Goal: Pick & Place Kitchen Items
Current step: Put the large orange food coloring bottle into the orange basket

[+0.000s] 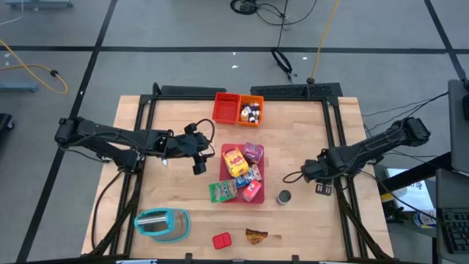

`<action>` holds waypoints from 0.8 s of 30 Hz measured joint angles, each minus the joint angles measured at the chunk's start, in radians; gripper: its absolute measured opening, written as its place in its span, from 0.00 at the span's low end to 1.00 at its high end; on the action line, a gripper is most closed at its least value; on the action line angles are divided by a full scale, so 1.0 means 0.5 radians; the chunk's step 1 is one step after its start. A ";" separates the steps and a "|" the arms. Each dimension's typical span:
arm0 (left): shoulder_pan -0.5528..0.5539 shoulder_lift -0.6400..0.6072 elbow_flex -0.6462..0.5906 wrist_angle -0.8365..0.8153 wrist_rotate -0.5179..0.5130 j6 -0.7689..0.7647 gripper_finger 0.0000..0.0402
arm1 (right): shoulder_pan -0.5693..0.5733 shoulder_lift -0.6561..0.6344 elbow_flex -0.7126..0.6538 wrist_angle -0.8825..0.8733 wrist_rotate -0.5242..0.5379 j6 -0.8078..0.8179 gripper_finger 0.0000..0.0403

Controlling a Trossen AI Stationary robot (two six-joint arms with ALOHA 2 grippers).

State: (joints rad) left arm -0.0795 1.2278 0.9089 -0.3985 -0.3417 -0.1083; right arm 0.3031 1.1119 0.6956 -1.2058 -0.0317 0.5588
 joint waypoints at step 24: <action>0.001 0.000 0.002 -0.033 0.021 -0.001 0.57 | 0.001 0.642 -0.001 -0.032 -0.168 -0.324 0.40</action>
State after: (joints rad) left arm -0.0792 1.2278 0.9096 -0.4149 -0.3313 -0.1089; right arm 0.3035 1.4331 0.6952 -1.2221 -0.1154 0.3969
